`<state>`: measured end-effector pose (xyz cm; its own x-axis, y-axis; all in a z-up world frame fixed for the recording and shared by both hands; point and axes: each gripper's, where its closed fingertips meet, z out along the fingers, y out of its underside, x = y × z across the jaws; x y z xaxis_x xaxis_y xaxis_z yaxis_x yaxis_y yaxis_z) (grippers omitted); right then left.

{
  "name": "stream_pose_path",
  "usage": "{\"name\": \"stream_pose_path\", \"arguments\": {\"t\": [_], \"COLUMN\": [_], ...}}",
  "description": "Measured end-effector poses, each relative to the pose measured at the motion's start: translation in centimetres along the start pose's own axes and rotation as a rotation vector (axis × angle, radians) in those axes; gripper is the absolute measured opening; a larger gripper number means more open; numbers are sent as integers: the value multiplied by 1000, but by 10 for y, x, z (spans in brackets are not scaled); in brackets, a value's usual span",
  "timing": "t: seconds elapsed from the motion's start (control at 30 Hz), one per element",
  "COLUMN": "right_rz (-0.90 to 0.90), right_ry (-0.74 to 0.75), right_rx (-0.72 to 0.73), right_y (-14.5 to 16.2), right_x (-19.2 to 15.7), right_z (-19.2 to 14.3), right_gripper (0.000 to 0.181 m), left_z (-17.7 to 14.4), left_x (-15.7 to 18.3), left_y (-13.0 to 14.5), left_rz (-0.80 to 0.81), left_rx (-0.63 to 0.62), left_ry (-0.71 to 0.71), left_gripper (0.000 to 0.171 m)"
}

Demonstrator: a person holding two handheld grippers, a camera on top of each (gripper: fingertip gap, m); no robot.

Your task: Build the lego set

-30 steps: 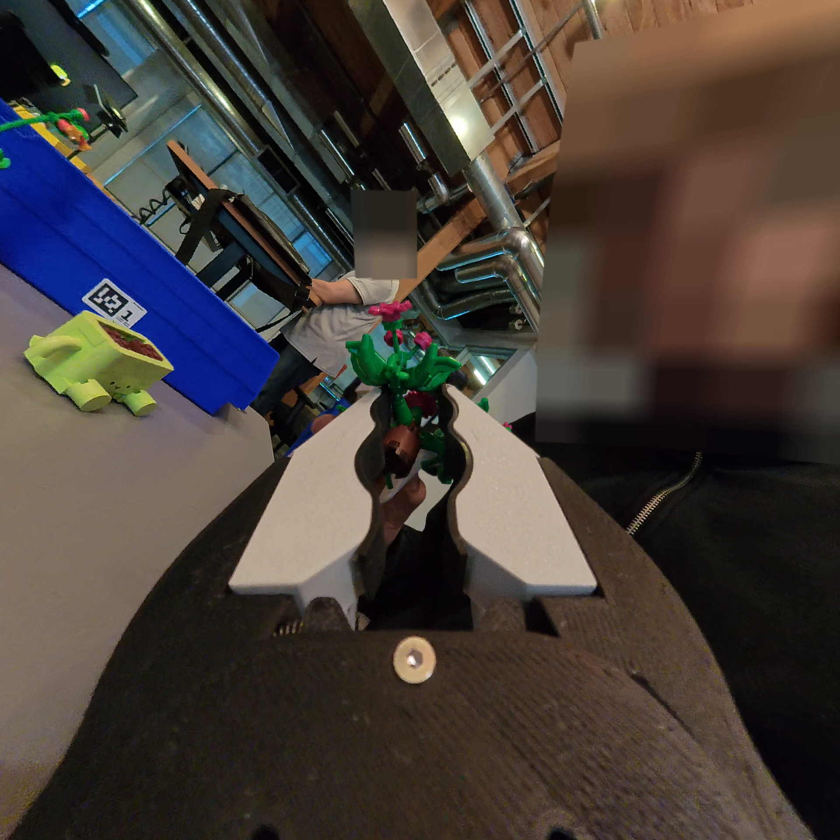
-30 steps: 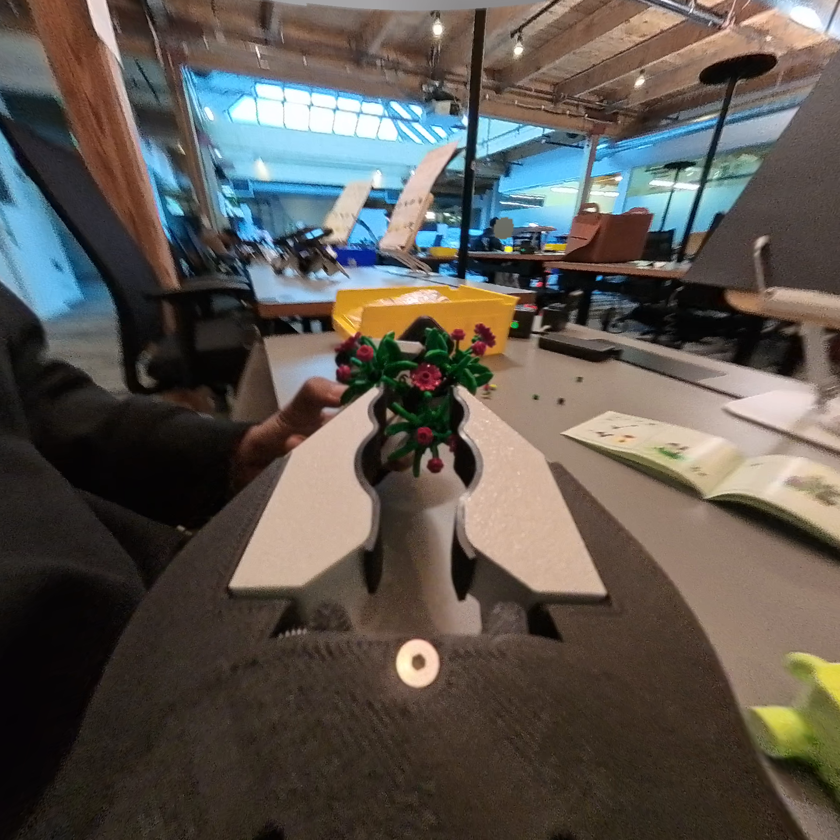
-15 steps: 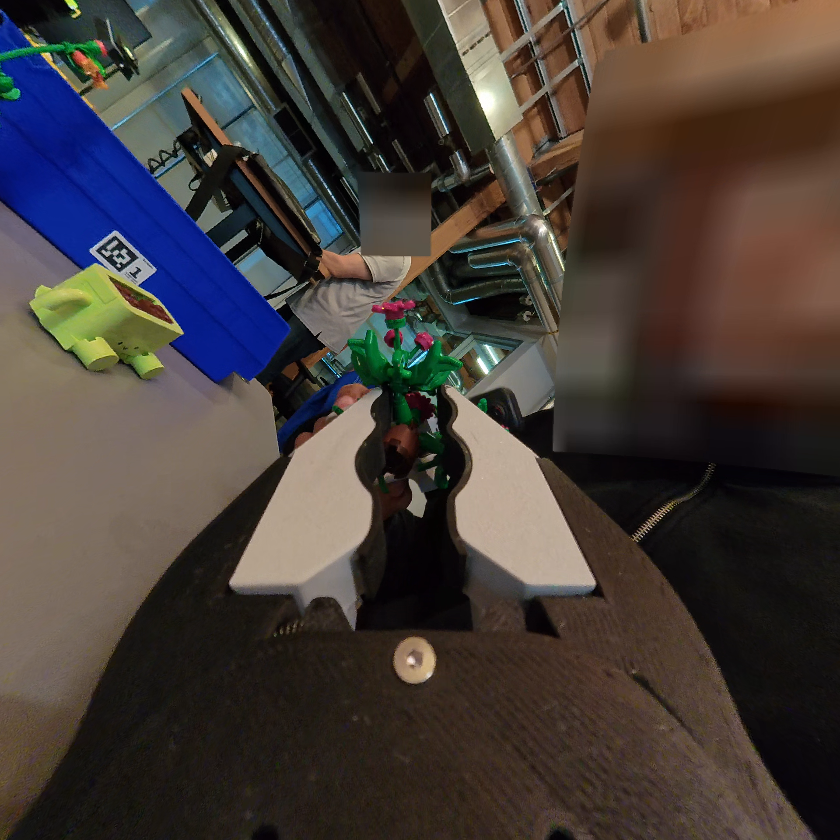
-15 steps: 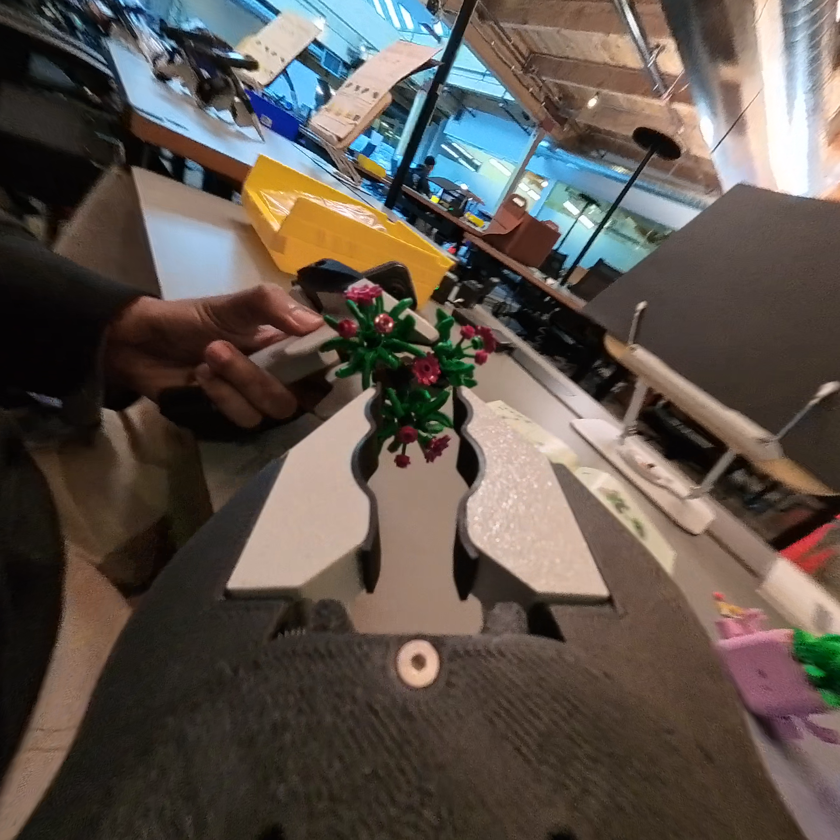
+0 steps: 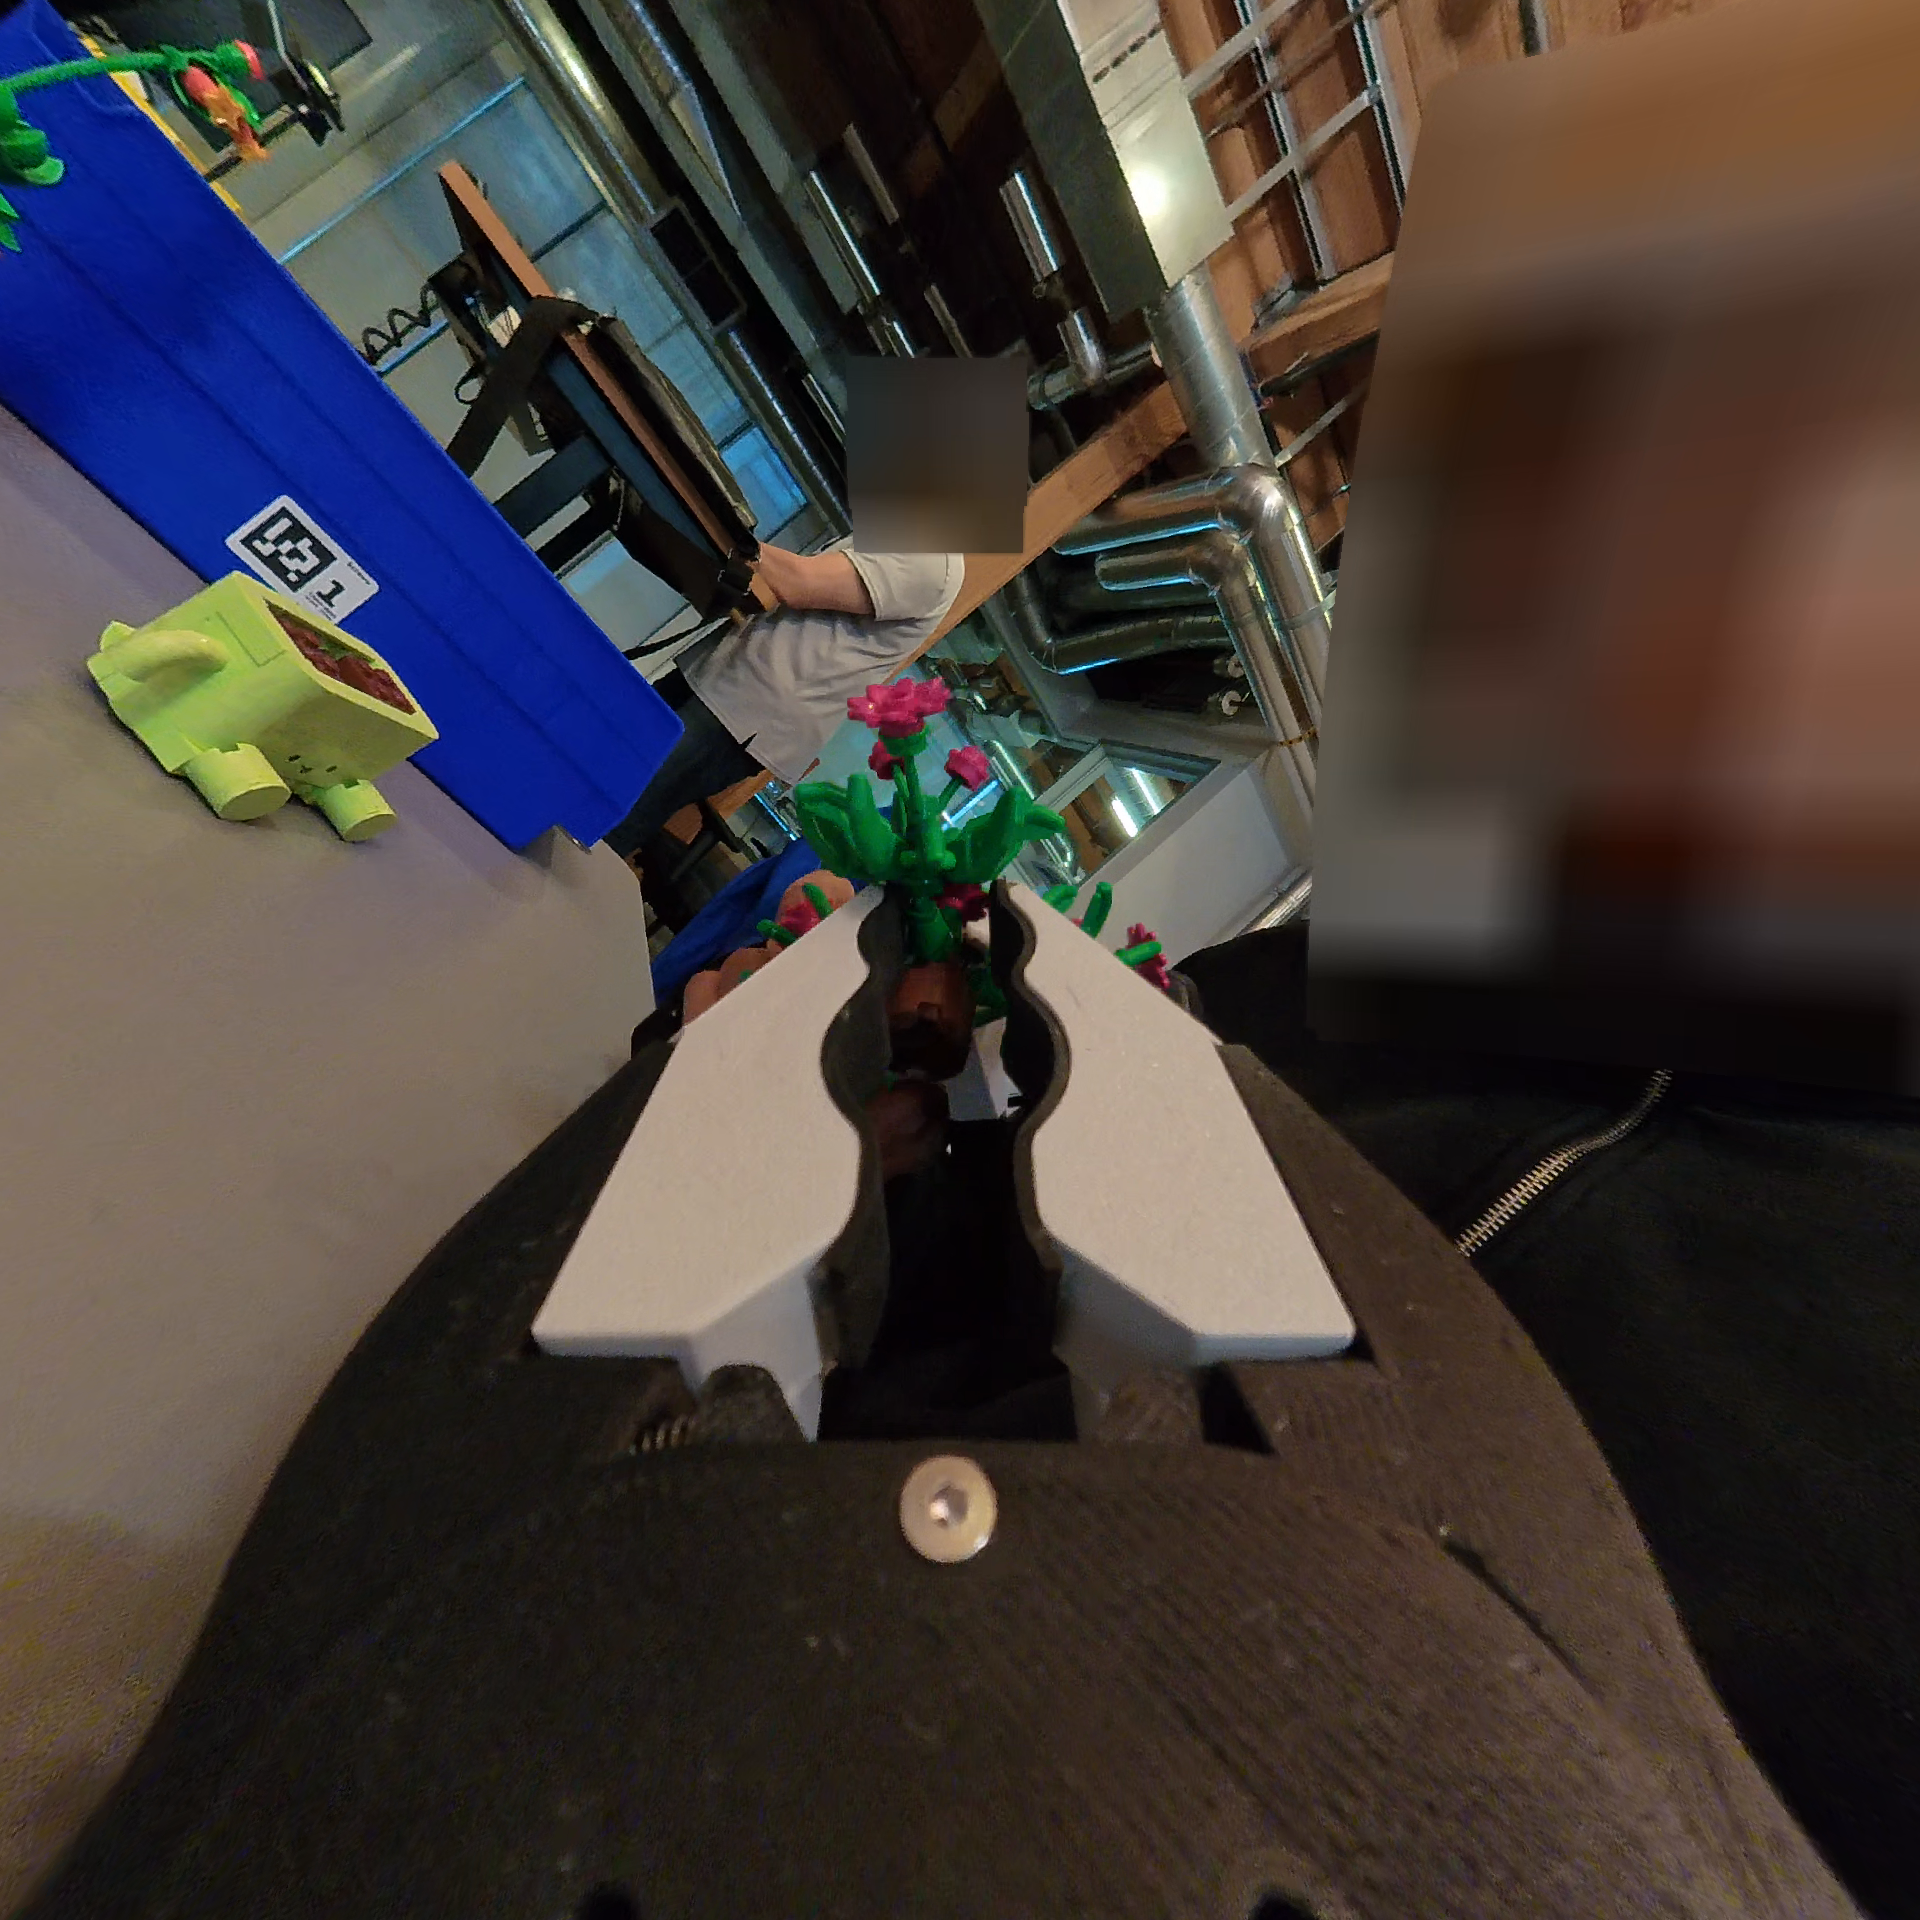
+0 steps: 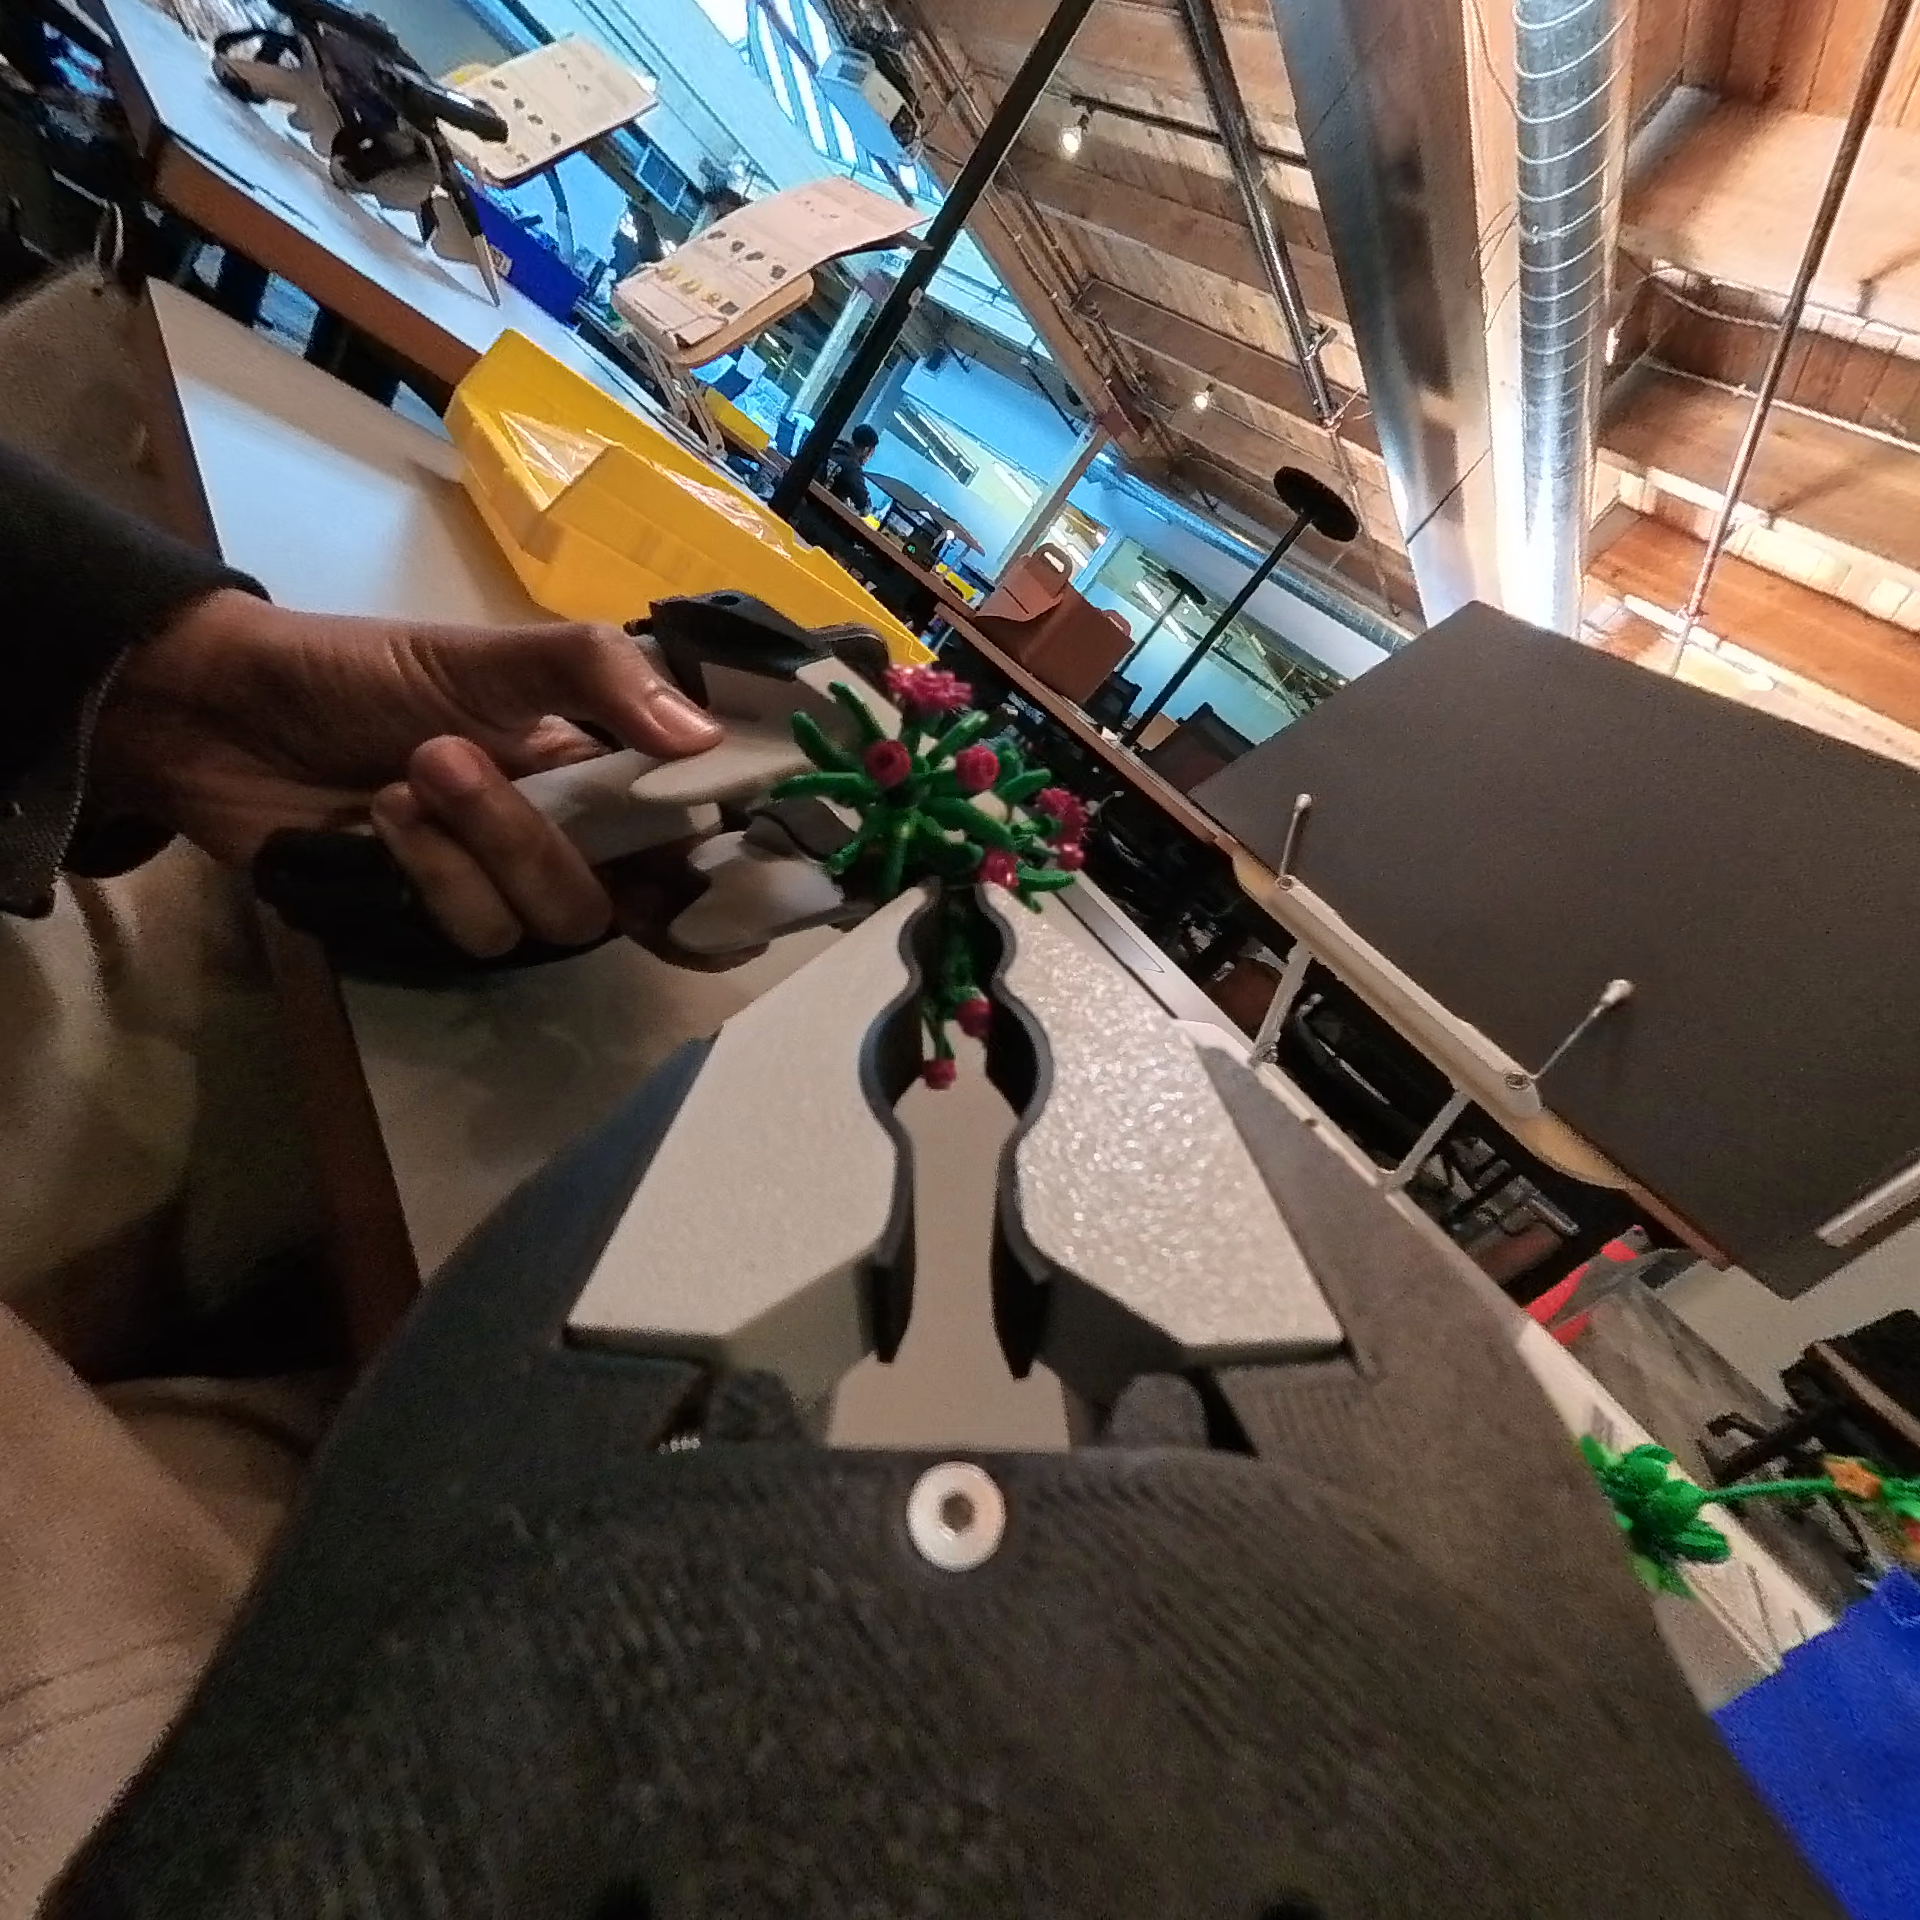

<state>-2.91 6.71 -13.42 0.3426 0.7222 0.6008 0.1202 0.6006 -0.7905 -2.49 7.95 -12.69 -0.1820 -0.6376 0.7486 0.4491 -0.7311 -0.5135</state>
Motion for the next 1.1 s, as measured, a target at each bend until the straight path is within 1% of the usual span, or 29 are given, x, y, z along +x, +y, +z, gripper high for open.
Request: {"name": "stream_pose_path", "arguments": {"t": [0.23,0.37,0.5,0.63,0.77,0.9,1.1], "right_rz": [29,56,83,90,168,247,392], "right_ry": [12,28,20,22,43,54,-19], "right_rx": [-6,9,15,19,59,79,120], "right_y": [2,1,1,1,-2,-1,-4], "right_x": [5,10,10,11,19,26,23], "right_z": [-1,-3,-3,-3,-6,-8,-8], "right_gripper": [2,2,2,5,9,10,11], "left_z": [2,5,4,4,0,-2,-4], "left_x": [-3,-5,-4,-2,-1,4,8], "left_y": [3,8,8,7,0,-3,-6], "left_rz": [11,18,11,42,64,46,56], "left_rx": [-21,-53,-51,-41,2,23,39], "left_ry": [-23,-40,-29,-32,-37,6,27], "left_gripper": [12,8,6,5,2,3,3]}}
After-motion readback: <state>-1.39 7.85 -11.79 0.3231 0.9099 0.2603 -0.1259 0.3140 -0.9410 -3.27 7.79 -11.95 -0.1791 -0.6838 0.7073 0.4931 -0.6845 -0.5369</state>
